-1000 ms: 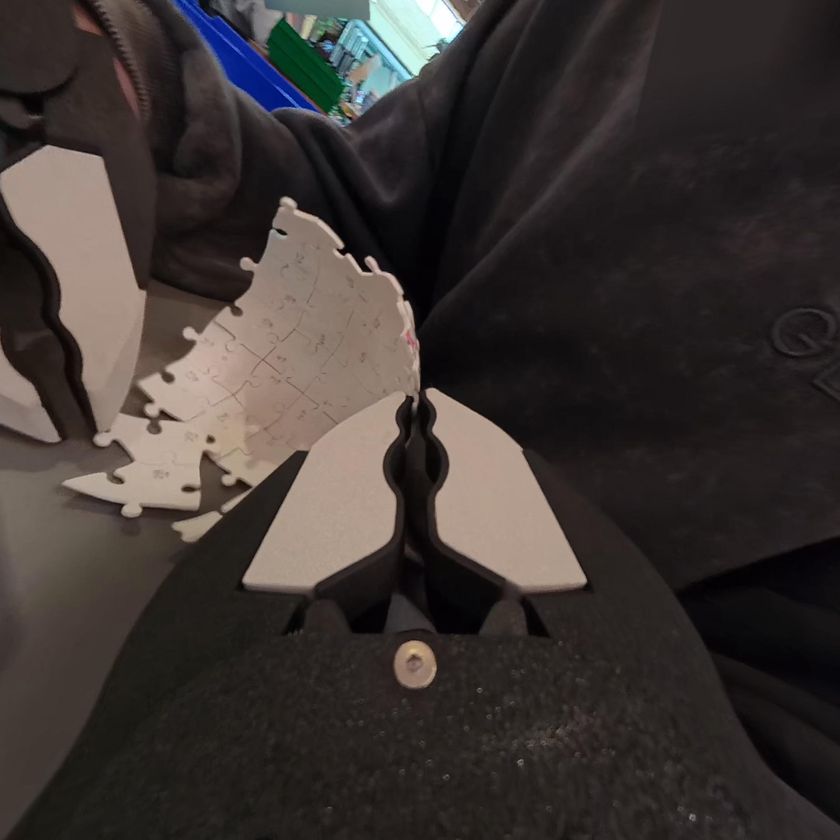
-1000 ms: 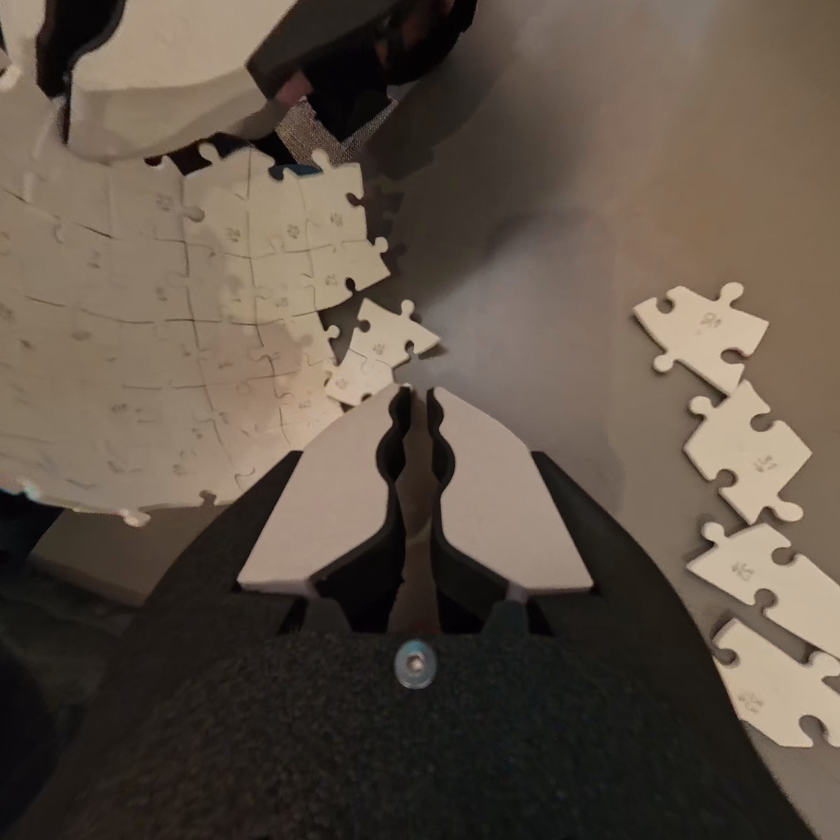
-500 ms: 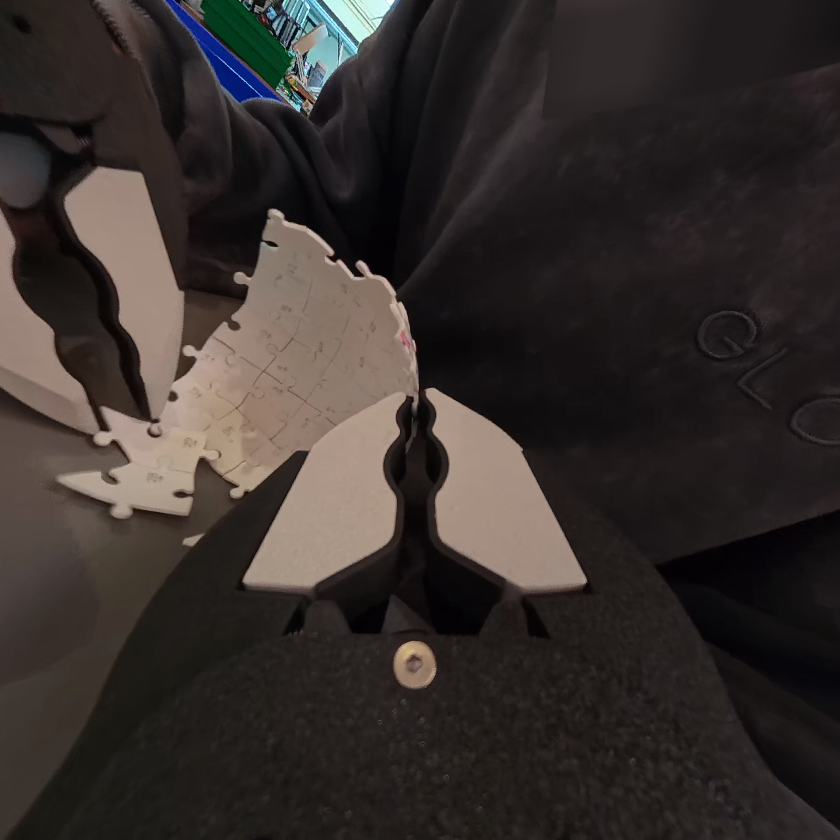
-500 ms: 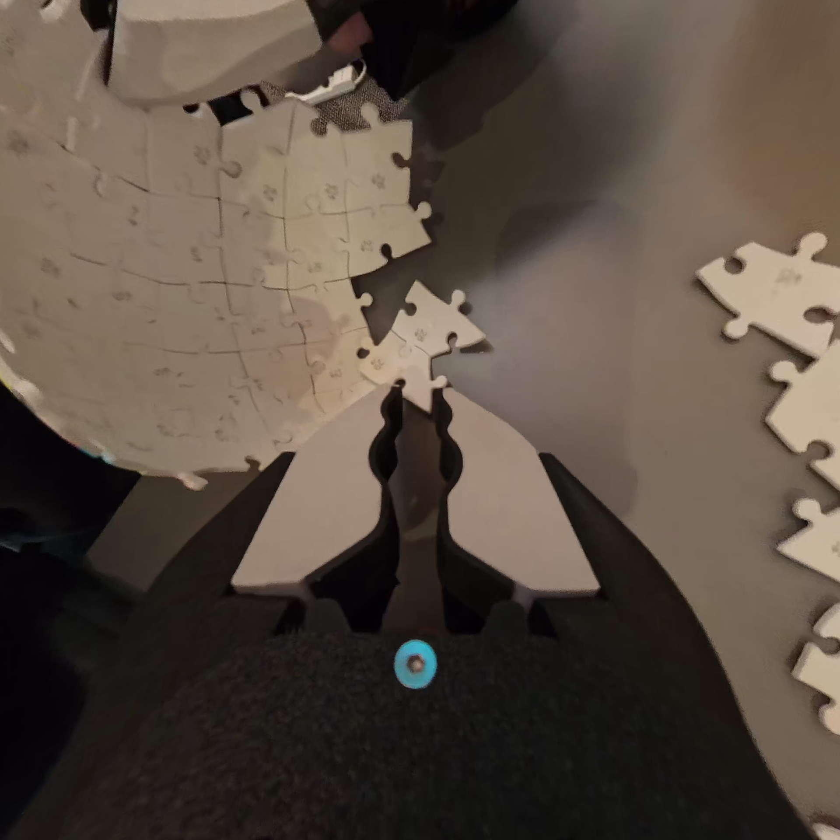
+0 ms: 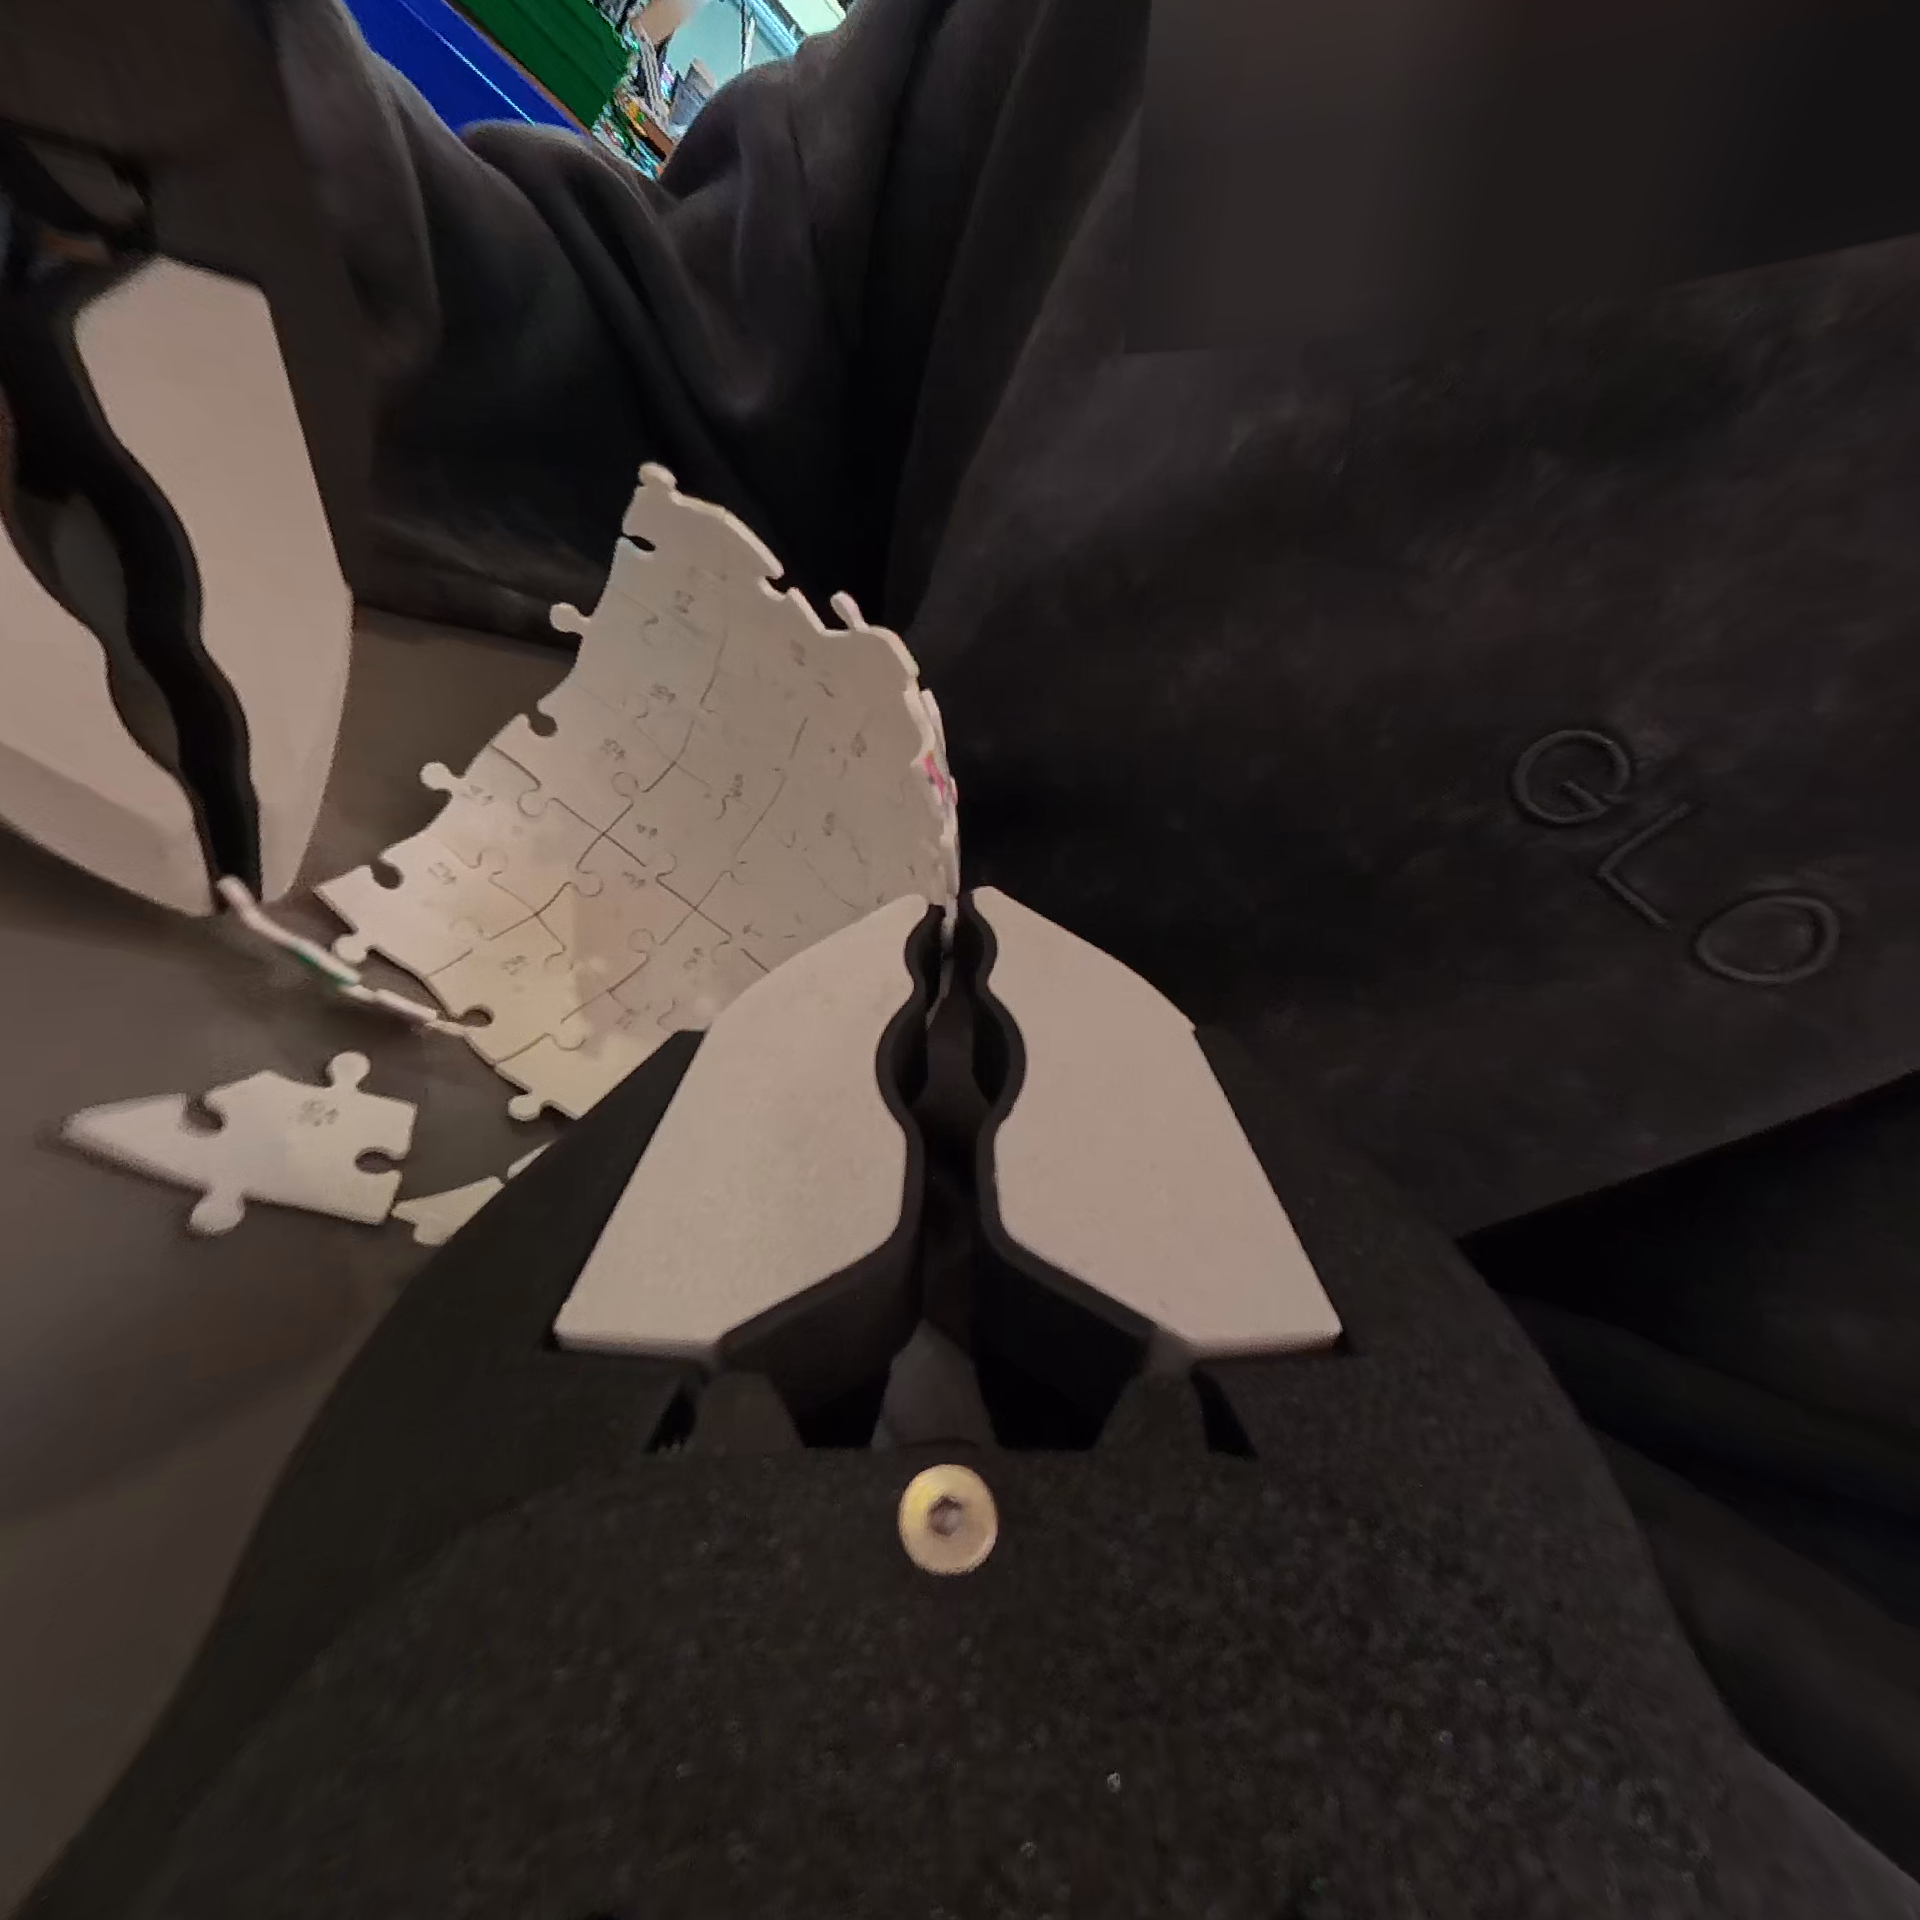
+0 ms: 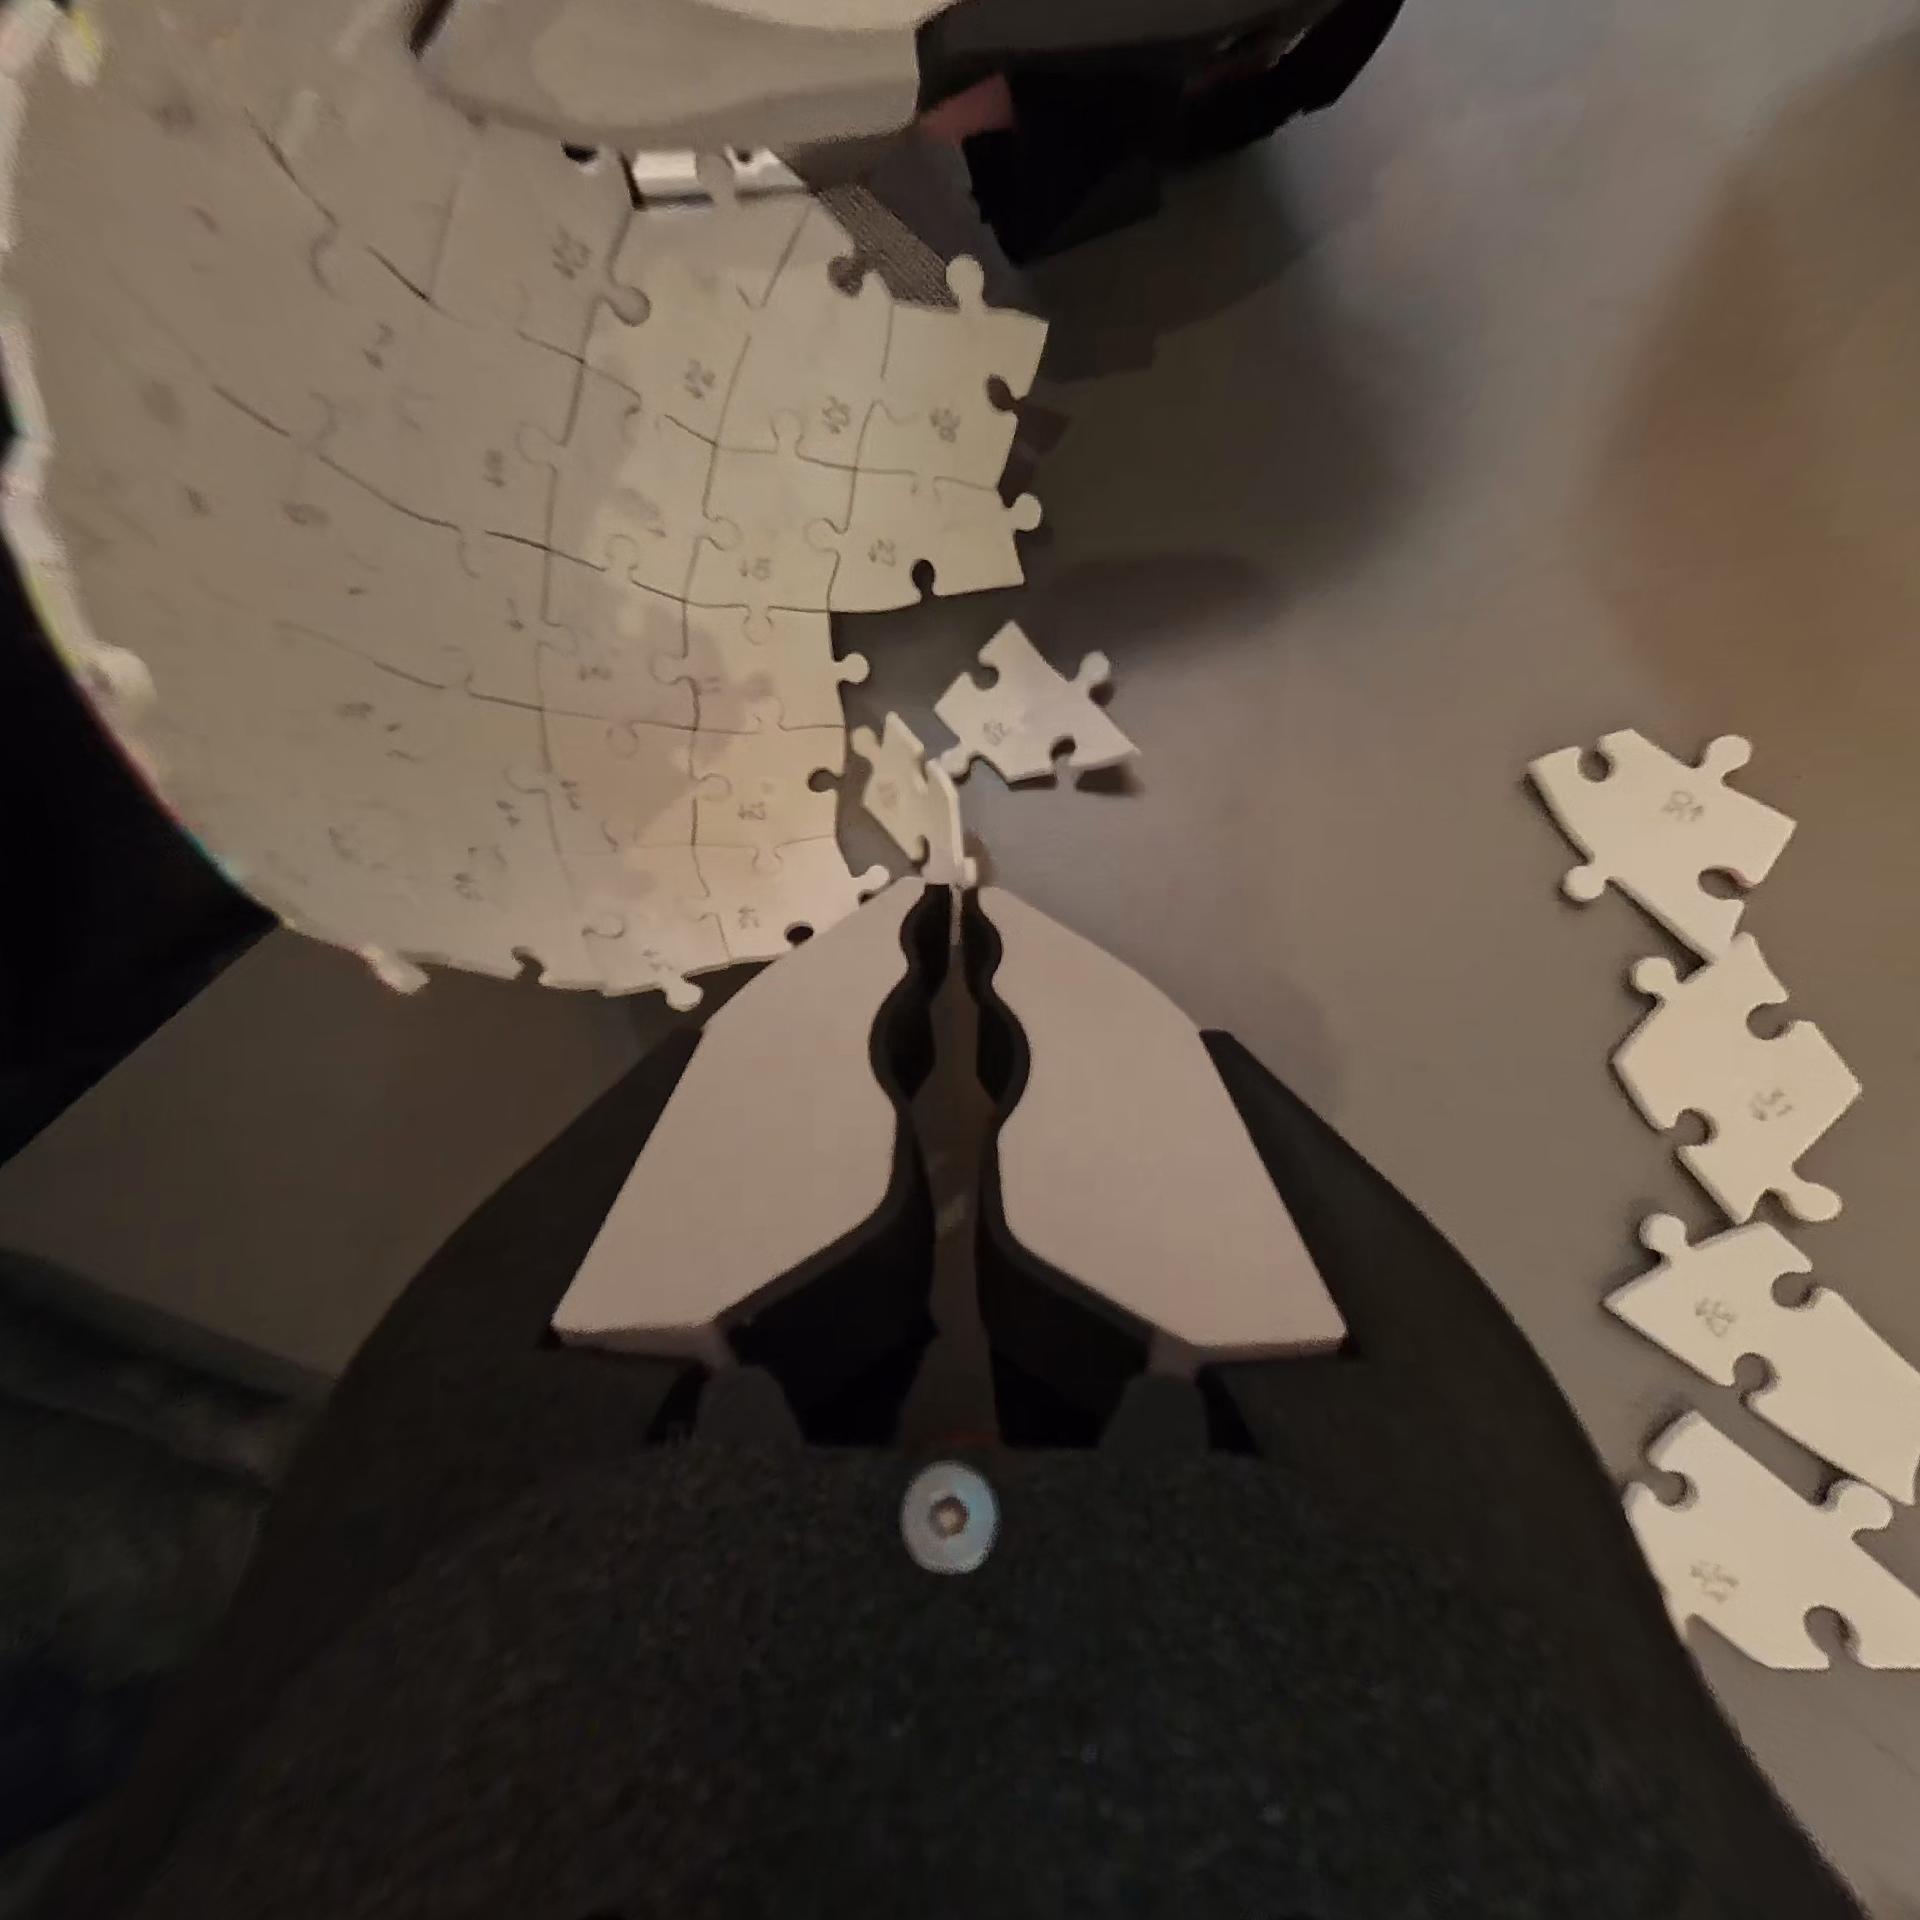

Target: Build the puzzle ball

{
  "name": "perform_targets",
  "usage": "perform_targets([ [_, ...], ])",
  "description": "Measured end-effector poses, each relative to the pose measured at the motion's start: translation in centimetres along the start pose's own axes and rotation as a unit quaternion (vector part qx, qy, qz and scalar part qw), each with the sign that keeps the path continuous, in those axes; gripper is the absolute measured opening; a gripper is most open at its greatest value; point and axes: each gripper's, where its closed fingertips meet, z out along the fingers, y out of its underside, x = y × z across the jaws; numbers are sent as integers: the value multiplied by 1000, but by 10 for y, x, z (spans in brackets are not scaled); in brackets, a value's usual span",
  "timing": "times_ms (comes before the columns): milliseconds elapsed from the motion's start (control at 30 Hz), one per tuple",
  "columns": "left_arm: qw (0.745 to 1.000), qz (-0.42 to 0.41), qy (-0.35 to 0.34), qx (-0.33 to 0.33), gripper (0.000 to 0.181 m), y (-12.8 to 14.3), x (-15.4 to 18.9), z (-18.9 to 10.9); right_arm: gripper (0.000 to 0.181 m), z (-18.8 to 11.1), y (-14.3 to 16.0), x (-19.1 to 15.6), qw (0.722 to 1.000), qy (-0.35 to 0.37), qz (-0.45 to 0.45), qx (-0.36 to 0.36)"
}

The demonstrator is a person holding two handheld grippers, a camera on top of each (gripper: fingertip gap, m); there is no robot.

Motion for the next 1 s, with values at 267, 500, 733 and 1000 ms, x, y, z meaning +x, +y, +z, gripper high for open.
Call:
perform_targets([
  [267,1000,-2,18,-23,2,0,1,11,2,-4,-13,-16,988,-129,51,-60],
  [500,999,-2,17,-35,2,0,2,12,2,-3,-1,-23,978,-141,53,-147],
  [733,996,11,4,-83,2,1,6,25,2,2,0,-30,971,-126,30,-200],
  [1000,997,7,0,-78,2,2,4,24,7,9,-3,-19,981,-80,2,-175],
])
